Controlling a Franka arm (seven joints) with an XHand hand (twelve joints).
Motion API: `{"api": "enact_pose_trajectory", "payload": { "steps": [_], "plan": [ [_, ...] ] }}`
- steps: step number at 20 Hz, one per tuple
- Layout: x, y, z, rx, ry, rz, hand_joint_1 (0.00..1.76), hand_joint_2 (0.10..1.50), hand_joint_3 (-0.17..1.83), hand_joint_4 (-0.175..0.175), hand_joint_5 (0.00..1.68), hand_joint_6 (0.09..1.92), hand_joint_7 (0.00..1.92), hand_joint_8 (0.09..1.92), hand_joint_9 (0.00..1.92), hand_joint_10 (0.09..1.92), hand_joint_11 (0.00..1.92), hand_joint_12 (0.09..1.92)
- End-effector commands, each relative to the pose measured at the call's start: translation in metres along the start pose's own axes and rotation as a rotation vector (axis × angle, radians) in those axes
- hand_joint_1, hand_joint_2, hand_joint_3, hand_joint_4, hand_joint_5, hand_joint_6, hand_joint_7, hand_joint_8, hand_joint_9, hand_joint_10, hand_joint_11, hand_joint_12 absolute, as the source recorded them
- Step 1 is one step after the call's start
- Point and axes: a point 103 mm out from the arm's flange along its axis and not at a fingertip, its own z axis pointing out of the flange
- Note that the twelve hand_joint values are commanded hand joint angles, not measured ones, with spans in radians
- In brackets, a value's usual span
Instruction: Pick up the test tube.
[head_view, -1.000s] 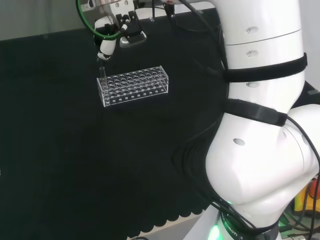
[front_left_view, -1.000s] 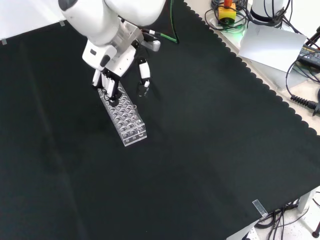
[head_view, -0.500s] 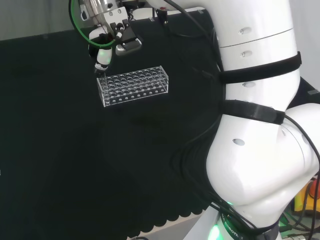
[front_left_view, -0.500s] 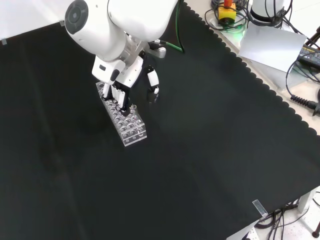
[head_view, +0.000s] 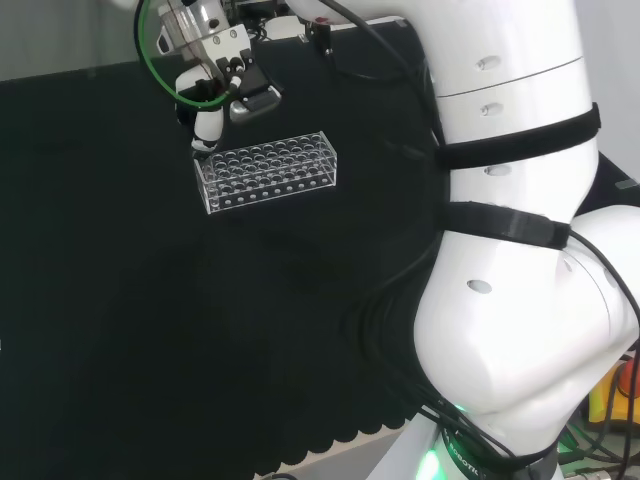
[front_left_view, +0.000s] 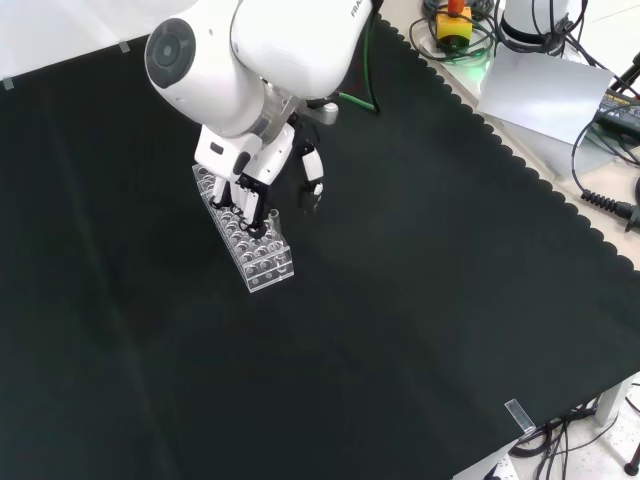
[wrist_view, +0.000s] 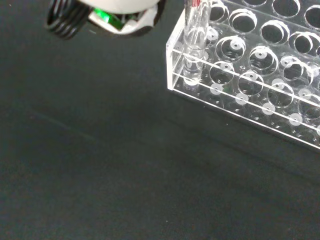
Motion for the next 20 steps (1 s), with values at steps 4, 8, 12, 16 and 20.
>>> {"api": "enact_pose_trajectory", "payload": {
  "steps": [4, 8, 12, 16, 20],
  "plan": [
    [-0.002, 0.007, 0.007, 0.006, -0.028, 0.015, 0.98, 0.62, 0.67, -0.092, 0.57, 0.66, 0.82, 0.84, 0.79, 0.77, 0.31, 1.5],
    [-0.002, 0.014, 0.01, 0.01, -0.053, 0.019, 0.99, 0.61, 0.68, -0.09, 0.58, 0.67, 0.82, 0.84, 0.79, 0.78, 0.31, 1.49],
    [-0.002, 0.018, 0.01, 0.005, -0.057, 0.025, 0.99, 0.61, 0.68, -0.085, 0.6, 0.68, 0.86, 0.85, 0.8, 0.78, 0.31, 1.49],
    [-0.004, 0.023, 0.01, 0.012, -0.079, 0.038, 0.99, 0.61, 0.69, -0.081, 0.62, 0.69, 0.91, 0.86, 0.81, 0.78, 0.32, 1.49],
    [-0.011, 0.024, 0.01, 0.014, -0.089, 0.057, 1.0, 0.61, 0.7, -0.078, 0.62, 0.7, 0.93, 0.85, 0.83, 0.77, 0.33, 1.48]
  ]
}}
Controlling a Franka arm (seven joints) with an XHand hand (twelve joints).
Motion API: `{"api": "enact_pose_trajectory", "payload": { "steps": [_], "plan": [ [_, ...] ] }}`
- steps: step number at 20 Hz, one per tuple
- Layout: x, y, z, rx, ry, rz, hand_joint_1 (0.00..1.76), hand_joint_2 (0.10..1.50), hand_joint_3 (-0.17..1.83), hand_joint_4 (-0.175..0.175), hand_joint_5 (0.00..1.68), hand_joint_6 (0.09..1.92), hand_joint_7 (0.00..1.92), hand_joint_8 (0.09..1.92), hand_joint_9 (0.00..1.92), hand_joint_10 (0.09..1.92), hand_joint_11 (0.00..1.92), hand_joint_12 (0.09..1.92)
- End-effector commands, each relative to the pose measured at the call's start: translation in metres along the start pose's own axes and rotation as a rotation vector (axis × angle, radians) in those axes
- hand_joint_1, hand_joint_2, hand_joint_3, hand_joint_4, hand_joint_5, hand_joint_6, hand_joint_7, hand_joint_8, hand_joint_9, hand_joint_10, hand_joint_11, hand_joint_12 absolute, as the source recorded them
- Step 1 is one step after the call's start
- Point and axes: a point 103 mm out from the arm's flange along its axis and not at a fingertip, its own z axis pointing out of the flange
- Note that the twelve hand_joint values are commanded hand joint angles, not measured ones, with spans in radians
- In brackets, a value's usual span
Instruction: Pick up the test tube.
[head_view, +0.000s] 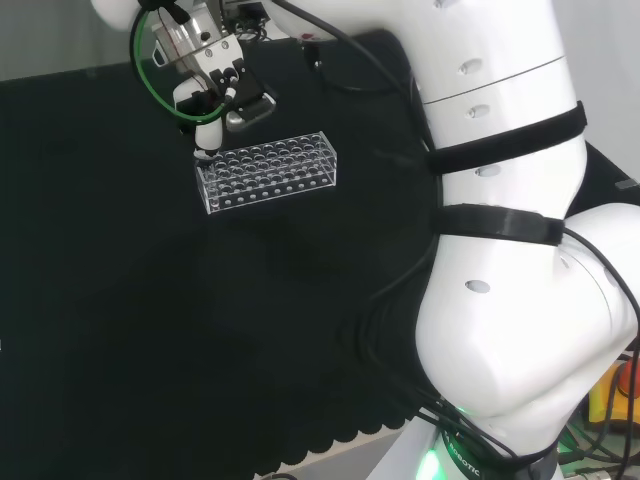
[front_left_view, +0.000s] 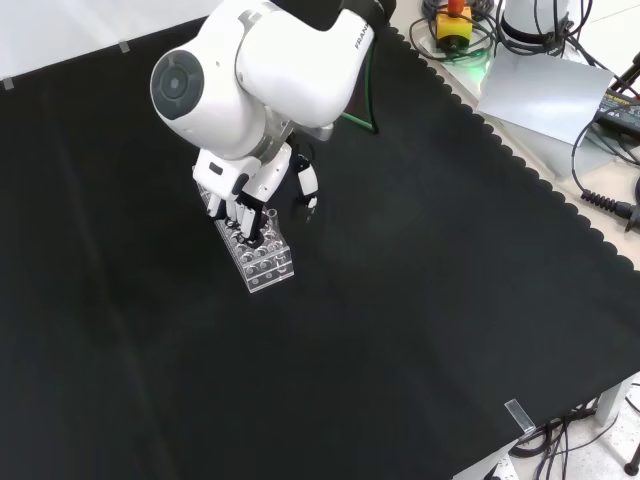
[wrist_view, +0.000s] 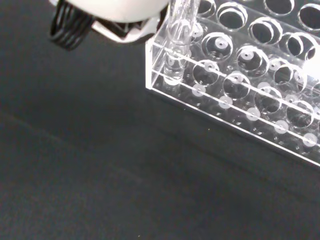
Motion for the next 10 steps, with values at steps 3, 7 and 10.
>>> {"api": "enact_pose_trajectory", "payload": {
  "steps": [3, 7, 10],
  "plan": [
    [-0.013, 0.002, 0.001, 0.008, -0.024, 0.036, 1.0, 0.61, 0.71, -0.078, 0.62, 0.71, 0.94, 0.85, 0.83, 0.76, 0.33, 1.48],
    [-0.021, 0.0, 0.001, 0.014, -0.021, 0.053, 1.0, 0.61, 0.71, -0.075, 0.62, 0.71, 0.94, 0.84, 0.83, 0.76, 0.33, 1.48],
    [-0.022, -0.002, 0.0, 0.013, 0.0, 0.051, 1.0, 0.6, 0.71, -0.072, 0.62, 0.71, 0.94, 0.84, 0.83, 0.75, 0.33, 1.48]
  ]
}}
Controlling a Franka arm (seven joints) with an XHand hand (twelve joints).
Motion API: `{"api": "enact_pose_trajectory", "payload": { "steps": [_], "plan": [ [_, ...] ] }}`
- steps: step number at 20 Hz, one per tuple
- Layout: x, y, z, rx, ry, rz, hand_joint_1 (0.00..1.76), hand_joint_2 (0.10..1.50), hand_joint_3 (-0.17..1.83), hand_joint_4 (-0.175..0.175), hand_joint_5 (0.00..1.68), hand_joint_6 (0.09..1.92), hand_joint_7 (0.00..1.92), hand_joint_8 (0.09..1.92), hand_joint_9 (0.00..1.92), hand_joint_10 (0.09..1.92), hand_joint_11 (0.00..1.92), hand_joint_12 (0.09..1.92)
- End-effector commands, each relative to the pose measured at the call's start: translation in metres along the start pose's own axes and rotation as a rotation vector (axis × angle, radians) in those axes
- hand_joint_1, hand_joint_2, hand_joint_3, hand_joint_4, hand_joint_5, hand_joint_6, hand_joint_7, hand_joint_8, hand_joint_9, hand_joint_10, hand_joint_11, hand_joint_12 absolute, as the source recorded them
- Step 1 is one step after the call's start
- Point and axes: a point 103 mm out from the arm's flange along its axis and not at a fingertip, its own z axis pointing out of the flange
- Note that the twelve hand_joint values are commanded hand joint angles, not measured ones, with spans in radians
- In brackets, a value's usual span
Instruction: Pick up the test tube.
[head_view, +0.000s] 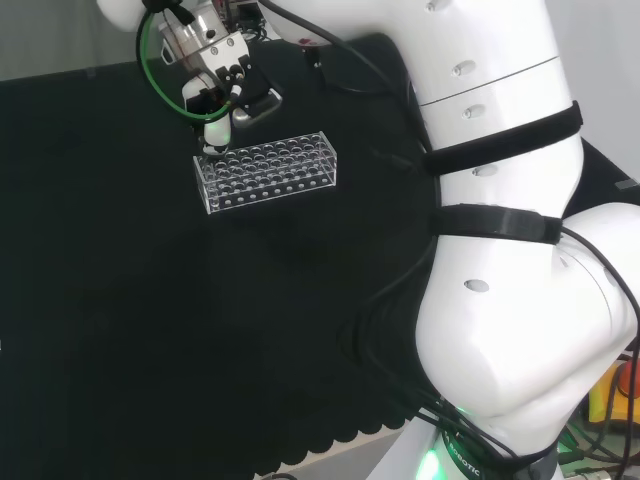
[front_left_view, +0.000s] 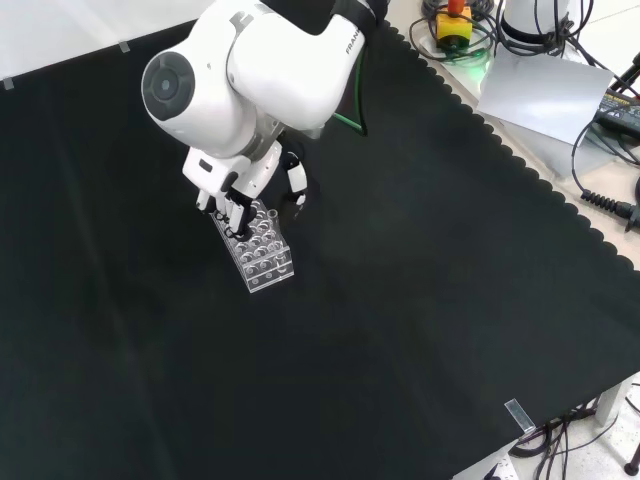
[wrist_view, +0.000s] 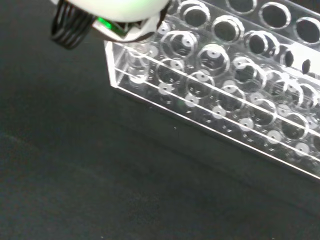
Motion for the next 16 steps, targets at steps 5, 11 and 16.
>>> {"api": "enact_pose_trajectory", "payload": {
  "steps": [5, 11, 16],
  "plan": [
    [0.006, -0.005, -0.004, -0.008, 0.084, -0.015, 0.99, 0.6, 0.71, -0.072, 0.62, 0.71, 0.96, 0.86, 0.84, 0.75, 0.33, 1.48],
    [0.02, -0.005, -0.007, -0.03, 0.06, -0.037, 1.0, 0.6, 0.72, -0.088, 0.68, 0.72, 1.14, 0.8, 0.96, 0.7, 0.37, 1.46],
    [0.018, -0.006, -0.004, -0.021, 0.045, -0.031, 1.0, 0.6, 0.73, -0.095, 0.77, 0.72, 1.24, 0.75, 1.03, 0.68, 0.4, 1.45]
  ]
}}
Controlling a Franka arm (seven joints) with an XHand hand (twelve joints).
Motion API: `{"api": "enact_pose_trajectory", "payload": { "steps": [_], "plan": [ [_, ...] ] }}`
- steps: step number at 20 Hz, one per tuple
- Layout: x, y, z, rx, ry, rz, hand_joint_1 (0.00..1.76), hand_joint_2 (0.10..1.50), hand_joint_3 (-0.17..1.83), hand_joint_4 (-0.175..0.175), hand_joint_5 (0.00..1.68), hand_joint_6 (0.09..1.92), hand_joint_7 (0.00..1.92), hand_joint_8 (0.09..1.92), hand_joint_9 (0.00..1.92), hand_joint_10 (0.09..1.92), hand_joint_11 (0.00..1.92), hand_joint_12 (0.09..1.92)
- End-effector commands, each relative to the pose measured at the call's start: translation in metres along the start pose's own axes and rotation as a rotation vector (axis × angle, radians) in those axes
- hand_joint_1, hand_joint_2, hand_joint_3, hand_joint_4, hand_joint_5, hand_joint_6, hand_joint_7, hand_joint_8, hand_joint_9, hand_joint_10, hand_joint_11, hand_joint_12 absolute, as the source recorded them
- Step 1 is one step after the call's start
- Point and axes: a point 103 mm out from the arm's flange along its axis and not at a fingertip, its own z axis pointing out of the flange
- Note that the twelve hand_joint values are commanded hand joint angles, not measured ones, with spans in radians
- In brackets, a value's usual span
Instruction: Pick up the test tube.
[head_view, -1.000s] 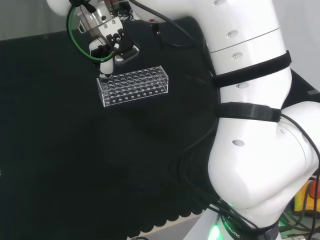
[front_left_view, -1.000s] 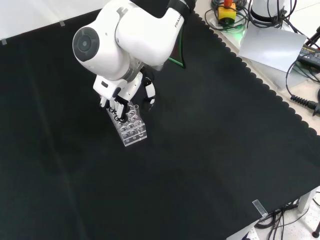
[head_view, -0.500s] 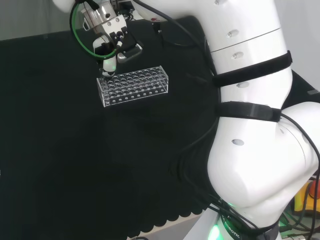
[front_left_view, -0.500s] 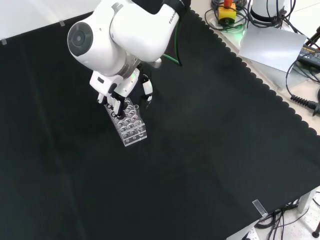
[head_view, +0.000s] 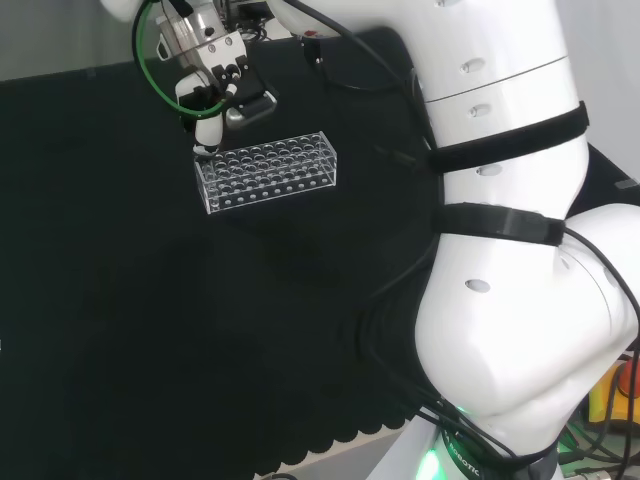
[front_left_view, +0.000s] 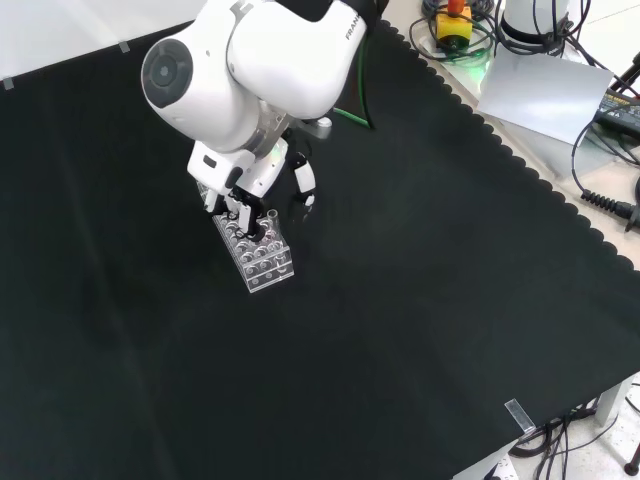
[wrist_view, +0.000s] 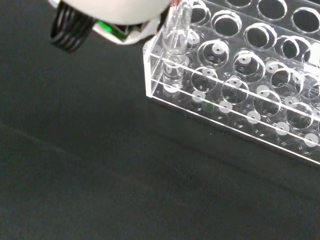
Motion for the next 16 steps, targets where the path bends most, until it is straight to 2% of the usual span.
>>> {"api": "enact_pose_trajectory", "payload": {
  "steps": [1, 6, 11, 16],
  "plan": [
    [-0.001, -0.002, 0.002, 0.005, -0.013, 0.006, 1.0, 0.6, 0.72, -0.095, 0.77, 0.72, 1.24, 0.75, 1.04, 0.68, 0.4, 1.45],
    [0.001, 0.001, 0.006, 0.014, 0.014, 0.021, 1.0, 0.59, 0.72, -0.092, 0.8, 0.71, 1.26, 0.75, 1.05, 0.68, 0.4, 1.44],
    [0.004, 0.007, 0.007, 0.008, 0.077, 0.049, 1.0, 0.59, 0.72, -0.098, 0.81, 0.71, 1.29, 0.72, 1.08, 0.67, 0.42, 1.43],
    [0.003, 0.013, 0.006, -0.003, 0.129, 0.081, 1.01, 0.59, 0.72, -0.127, 0.85, 0.69, 1.36, 0.66, 1.2, 0.62, 0.52, 1.39]
  ]
}}
